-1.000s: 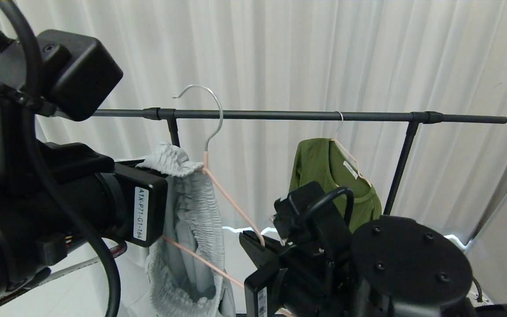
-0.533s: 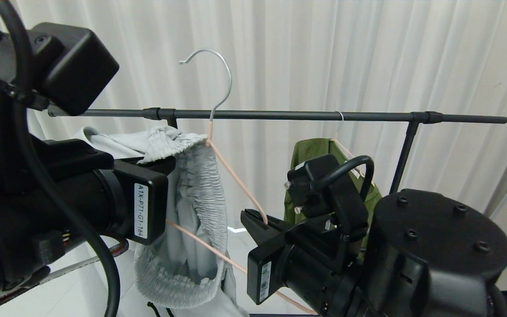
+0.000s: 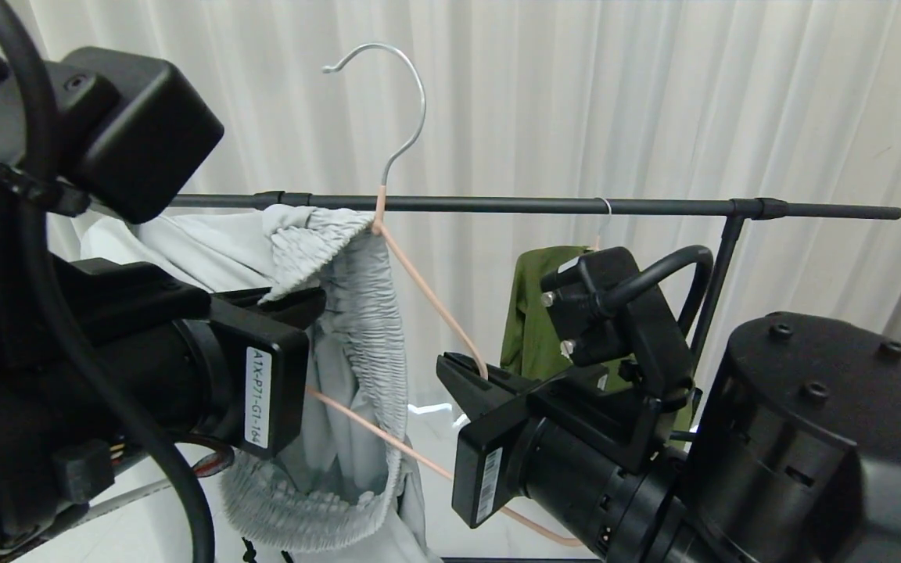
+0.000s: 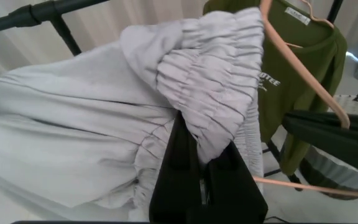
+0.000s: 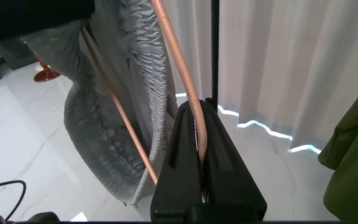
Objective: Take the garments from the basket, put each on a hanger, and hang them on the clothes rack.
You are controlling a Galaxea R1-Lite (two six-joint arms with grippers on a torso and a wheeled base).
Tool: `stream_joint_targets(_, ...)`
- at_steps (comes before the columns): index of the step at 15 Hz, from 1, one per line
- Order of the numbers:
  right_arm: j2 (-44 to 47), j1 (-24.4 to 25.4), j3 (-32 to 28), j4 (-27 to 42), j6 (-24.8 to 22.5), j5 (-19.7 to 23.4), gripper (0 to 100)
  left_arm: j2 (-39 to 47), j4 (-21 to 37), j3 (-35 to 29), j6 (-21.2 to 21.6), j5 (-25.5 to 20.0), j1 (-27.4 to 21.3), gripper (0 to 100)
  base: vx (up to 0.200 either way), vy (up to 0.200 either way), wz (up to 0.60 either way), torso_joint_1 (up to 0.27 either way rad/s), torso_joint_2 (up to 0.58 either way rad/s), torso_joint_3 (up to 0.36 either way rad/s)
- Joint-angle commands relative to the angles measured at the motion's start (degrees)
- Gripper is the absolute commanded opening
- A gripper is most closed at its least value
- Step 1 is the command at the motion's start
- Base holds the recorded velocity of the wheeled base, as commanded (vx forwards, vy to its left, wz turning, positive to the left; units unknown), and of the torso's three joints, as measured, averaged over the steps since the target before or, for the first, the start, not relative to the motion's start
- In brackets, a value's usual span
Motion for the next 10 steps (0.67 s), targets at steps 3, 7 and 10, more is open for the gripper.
stream_joint_targets(3,-0.90,0.03,-0.06,-0.57,-0.23,0.01,0,0.11,0.03,0.29,0.03,0.02,-0.32,100,0.000,0.000,0.00,0.000,0.00,0.000)
stream_joint_targets(7,-2.30,0.03,0.12,-0.57,-0.32,-0.08,0,0.02,-0.06,0.29,0.03,0.02,-0.32,100,0.000,0.000,0.00,0.000,0.00,0.000)
stream_joint_targets(10,-2.92,-0.23,0.29,-0.57,-0.41,-0.70,0,-1.56,-0.06,0.91,0.03,-0.07,-2.43,100,0.000,0.000,0.00,0.000,0.00,0.000)
